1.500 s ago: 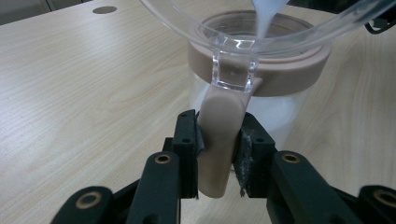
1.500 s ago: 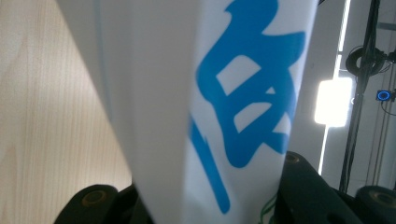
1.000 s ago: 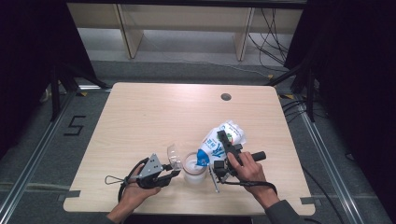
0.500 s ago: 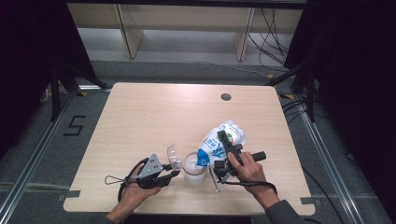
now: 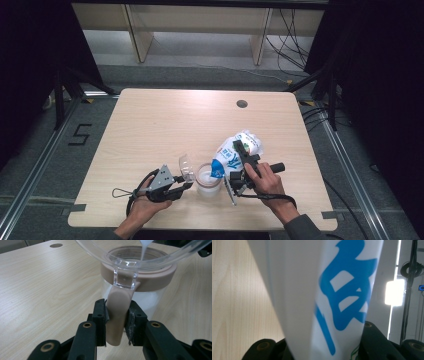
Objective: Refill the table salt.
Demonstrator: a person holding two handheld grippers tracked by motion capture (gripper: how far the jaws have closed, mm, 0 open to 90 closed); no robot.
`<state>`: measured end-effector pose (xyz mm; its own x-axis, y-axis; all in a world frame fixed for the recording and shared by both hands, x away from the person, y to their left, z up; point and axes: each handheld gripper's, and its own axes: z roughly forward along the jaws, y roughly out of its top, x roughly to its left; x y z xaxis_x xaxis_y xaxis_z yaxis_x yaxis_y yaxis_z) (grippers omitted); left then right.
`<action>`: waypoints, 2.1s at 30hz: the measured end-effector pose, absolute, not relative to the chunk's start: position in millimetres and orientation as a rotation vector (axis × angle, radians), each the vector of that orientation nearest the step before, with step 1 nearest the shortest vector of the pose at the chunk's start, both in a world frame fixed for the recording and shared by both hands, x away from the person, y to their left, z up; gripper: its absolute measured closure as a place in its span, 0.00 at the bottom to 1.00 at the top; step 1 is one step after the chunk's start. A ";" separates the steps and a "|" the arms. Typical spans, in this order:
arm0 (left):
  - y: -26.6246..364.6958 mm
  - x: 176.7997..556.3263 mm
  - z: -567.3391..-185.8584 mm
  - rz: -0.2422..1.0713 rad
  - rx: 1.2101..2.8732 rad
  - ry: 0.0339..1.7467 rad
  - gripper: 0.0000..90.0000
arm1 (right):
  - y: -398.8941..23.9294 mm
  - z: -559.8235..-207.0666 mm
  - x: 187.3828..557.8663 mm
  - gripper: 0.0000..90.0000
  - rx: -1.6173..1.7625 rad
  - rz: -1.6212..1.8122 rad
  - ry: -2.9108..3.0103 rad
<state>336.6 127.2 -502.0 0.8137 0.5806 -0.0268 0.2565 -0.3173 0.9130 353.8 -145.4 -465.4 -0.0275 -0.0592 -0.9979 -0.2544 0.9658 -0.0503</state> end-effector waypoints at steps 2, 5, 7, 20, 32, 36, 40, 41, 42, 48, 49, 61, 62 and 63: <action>127.2 336.5 -501.9 0.373 1.909 0.629 0.80 | -146.1 -465.9 354.4 0.83 -0.231 0.191 1.599; 127.2 336.5 -502.0 0.372 1.909 0.629 0.80 | -145.6 -465.3 352.9 0.83 -0.203 0.179 1.627; 127.2 336.4 -502.0 0.372 1.908 0.630 0.80 | -145.5 -467.4 354.2 0.83 -0.191 0.202 1.643; 127.3 336.3 -502.1 0.370 1.902 0.635 0.78 | -146.9 -462.4 356.5 0.83 -0.176 0.279 1.700; 128.6 337.0 -501.5 0.378 1.914 0.620 0.77 | -152.7 -460.6 360.0 0.83 -0.139 0.340 1.734; 130.3 336.4 -501.3 0.379 1.911 0.647 0.73 | -158.1 -460.0 362.3 0.83 -0.075 0.359 1.763; 131.2 336.4 -501.4 0.376 1.912 0.647 0.69 | -164.5 -458.4 364.6 0.83 -0.015 0.384 1.802; 131.5 336.4 -501.5 0.368 1.913 0.645 0.68 | -166.7 -457.5 365.7 0.83 -0.004 0.394 1.804; 131.9 335.7 -501.3 0.373 1.915 0.651 0.66 | -169.1 -456.7 366.5 0.83 0.018 0.413 1.818; 137.5 333.2 -502.5 0.328 1.933 0.684 0.50 | -184.3 -456.2 367.9 0.84 0.192 0.520 1.877; 138.1 333.4 -503.0 0.324 1.933 0.691 0.48 | -187.1 -457.0 368.9 0.84 0.215 0.535 1.899; 141.4 334.0 -504.2 0.302 1.947 0.744 0.35 | -210.4 -458.8 383.0 0.84 0.372 0.659 1.953; 141.4 333.7 -504.0 0.302 1.947 0.745 0.35 | -212.4 -458.9 383.9 0.84 0.392 0.670 1.955; 141.5 333.6 -504.0 0.301 1.946 0.745 0.35 | -214.3 -459.0 384.9 0.85 0.410 0.686 1.966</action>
